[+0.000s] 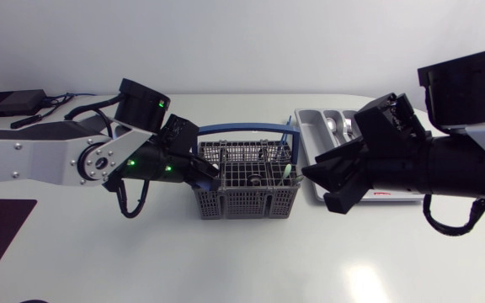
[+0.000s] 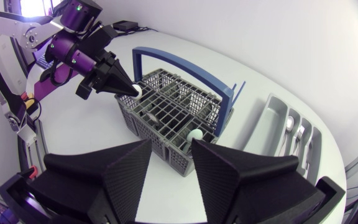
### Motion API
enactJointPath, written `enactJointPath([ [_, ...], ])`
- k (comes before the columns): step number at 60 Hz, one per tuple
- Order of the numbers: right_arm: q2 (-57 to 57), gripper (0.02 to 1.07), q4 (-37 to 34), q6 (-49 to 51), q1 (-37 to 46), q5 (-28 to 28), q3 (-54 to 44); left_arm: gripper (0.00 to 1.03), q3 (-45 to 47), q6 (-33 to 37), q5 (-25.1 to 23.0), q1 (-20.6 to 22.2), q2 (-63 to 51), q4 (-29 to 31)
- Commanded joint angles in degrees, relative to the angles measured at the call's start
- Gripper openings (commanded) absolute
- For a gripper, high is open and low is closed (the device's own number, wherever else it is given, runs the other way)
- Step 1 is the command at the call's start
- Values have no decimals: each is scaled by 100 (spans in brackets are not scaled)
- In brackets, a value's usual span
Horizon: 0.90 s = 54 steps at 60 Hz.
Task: Unload the cutlery basket into the drawer organizer.
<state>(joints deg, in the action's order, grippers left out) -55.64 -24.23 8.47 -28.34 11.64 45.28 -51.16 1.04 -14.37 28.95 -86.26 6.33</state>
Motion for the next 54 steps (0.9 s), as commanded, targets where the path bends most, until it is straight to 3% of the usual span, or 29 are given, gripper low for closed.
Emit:
enactJointPath([
  [1, 79, 52, 15, 120, 48, 40, -142, 4, 115, -174, -39, -91, 153, -35],
  [42, 308, 53, -21, 234, 65, 67, -186, 4, 501, -253, -593, -223, 1515, -61],
  [54, 633, 53, 59, 551, 179, 559, -309, 4, 704, -244, -734, -205, 2254, -88],
])
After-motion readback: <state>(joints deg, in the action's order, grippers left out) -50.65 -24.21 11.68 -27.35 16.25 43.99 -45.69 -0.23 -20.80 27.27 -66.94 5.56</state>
